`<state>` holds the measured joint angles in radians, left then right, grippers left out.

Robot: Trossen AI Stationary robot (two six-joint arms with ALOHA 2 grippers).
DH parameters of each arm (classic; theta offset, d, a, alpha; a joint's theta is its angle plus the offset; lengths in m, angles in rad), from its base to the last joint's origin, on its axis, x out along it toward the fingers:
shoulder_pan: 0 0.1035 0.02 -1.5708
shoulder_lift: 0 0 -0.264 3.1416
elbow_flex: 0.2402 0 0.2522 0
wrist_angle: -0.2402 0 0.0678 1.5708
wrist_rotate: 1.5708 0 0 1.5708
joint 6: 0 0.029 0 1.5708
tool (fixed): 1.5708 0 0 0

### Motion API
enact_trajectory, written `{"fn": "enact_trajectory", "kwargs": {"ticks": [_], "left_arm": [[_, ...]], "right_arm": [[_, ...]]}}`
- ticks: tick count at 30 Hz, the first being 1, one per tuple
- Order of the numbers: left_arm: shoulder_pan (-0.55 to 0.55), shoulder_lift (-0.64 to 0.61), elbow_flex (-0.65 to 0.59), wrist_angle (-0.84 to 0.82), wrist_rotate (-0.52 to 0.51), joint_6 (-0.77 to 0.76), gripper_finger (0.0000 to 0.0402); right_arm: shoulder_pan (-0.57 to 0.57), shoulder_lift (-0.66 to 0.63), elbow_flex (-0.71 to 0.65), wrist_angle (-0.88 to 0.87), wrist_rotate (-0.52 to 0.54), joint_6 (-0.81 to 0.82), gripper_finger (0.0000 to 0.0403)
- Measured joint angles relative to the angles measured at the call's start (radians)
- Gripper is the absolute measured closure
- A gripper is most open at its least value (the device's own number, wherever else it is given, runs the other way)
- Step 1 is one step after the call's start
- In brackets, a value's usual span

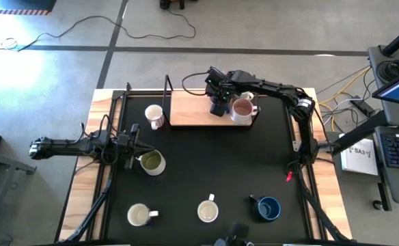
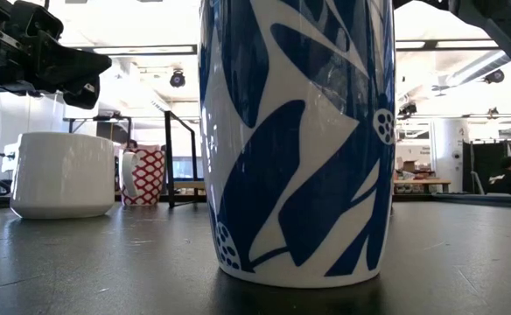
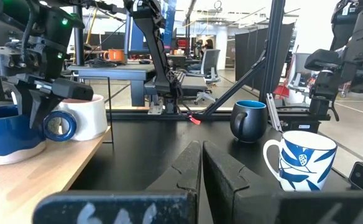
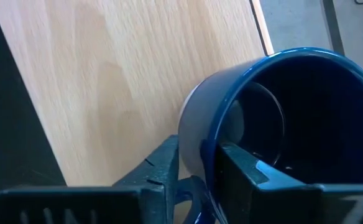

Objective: Place coffee mugs
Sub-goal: Put the dark blue mug on the shelf

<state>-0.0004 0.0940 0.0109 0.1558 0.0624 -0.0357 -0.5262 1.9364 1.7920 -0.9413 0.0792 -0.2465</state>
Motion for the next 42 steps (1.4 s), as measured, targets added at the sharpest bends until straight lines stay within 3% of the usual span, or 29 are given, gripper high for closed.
{"fn": "enact_trajectory", "kwargs": {"ticks": [15, 26, 36, 42], "left_arm": [[0.000, 0.000, 0.000, 0.000, 0.000, 0.000, 0.0402], [0.000, 0.000, 0.000, 0.000, 0.000, 0.000, 0.0402], [0.000, 0.000, 0.000, 0.000, 0.000, 0.000, 0.0402], [0.000, 0.000, 0.000, 0.000, 0.000, 0.000, 0.0402]], "right_arm": [[0.049, -0.118, 0.000, 0.000, -0.036, 0.134, 0.0315], [0.112, -0.095, -0.003, -0.092, -0.054, 0.593, 0.0342], [0.112, -0.090, -0.008, -0.172, 0.053, 0.640, 0.0388], [0.113, -0.089, -0.012, -0.184, 0.079, 0.642, 0.0394]]}}
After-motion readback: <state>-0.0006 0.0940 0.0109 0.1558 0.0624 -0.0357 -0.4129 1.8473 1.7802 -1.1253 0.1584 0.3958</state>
